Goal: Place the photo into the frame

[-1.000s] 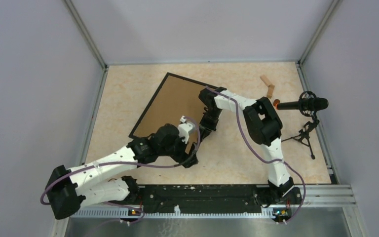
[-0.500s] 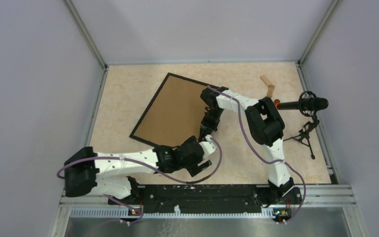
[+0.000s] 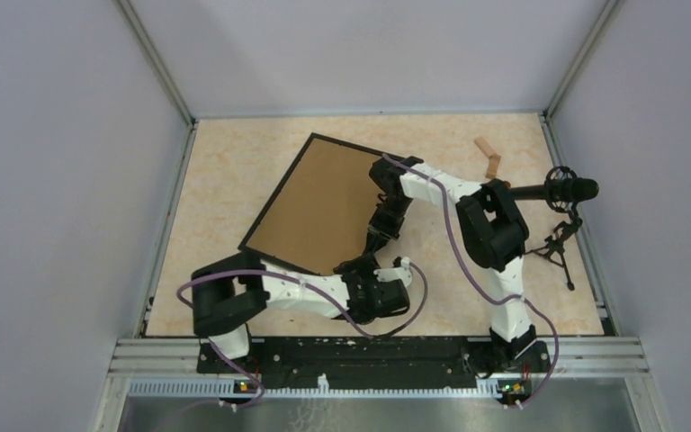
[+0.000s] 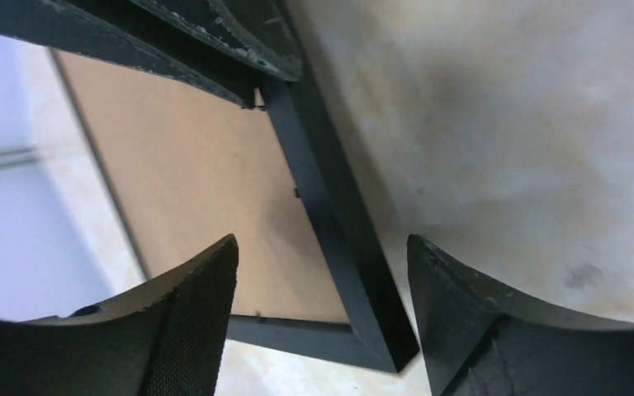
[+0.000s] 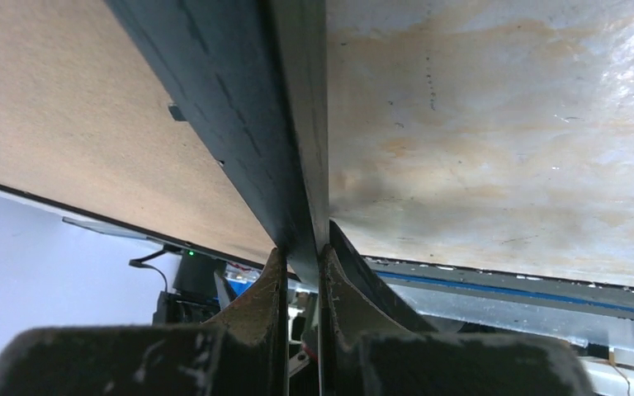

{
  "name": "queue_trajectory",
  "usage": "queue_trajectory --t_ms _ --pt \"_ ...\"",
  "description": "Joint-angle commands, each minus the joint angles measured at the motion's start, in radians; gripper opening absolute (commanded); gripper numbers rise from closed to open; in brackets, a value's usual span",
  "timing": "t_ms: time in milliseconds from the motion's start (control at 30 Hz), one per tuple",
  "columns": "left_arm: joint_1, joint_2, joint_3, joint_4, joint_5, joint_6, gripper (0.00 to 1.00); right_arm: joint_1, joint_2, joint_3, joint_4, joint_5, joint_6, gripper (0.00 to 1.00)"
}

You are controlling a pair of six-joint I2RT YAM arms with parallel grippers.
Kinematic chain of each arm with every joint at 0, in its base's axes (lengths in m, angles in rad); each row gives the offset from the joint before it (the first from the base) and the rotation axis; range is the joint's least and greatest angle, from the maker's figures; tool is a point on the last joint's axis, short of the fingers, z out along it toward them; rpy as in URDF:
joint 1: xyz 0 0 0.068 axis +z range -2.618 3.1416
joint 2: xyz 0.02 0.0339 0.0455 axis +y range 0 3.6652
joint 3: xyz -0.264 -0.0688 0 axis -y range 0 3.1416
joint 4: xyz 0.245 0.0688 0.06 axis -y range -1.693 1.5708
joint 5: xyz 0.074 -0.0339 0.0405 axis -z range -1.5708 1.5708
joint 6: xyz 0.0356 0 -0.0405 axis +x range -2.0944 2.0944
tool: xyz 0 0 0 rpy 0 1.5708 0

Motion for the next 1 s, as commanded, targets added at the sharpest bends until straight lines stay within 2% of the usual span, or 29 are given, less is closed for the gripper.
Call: queue_trajectory --t_ms 0,67,167,367,467,500,567,667,733,867,967 --pt "-0.006 0.138 0.076 -0.135 -0.309 -0.079 0.75 -0.013 -0.090 -0.017 -0.012 -0.090 0.062 0.00" --pt "-0.003 0.193 0.112 -0.207 -0.376 -0.151 0.66 -0.013 -0.096 -0.028 -0.003 -0.095 0.066 0.00" --pt "-0.005 0.196 0.130 -0.224 -0.416 -0.183 0.46 -0.013 -0.113 -0.039 0.002 -0.087 0.068 0.00" --pt "-0.006 0.120 0.147 -0.210 -0.426 -0.133 0.24 -0.020 -0.174 0.004 0.002 0.036 0.019 0.01" --pt "-0.005 0.079 0.177 -0.244 -0.427 -0.119 0.17 -0.023 -0.221 0.081 0.002 0.163 -0.074 0.58" --pt "-0.006 0.064 0.196 -0.262 -0.429 -0.119 0.16 -0.023 -0.241 0.115 -0.001 0.203 -0.121 0.71" --pt "-0.005 0.034 0.234 -0.284 -0.426 -0.102 0.12 -0.027 -0.279 0.201 -0.009 0.263 -0.263 0.86" --pt "-0.005 -0.010 0.309 -0.296 -0.401 -0.036 0.06 -0.022 -0.375 0.367 -0.101 0.517 -0.452 0.92" --pt "-0.004 -0.025 0.387 -0.329 -0.375 -0.003 0.02 -0.023 -0.502 0.369 -0.083 0.690 -0.526 0.94" --pt "0.008 -0.028 0.619 -0.413 -0.322 0.031 0.00 -0.033 -0.782 0.252 0.063 0.786 -0.679 0.99" --pt "0.049 -0.030 0.779 -0.449 -0.193 0.034 0.00 -0.036 -0.943 0.206 0.127 0.872 -0.685 0.99"
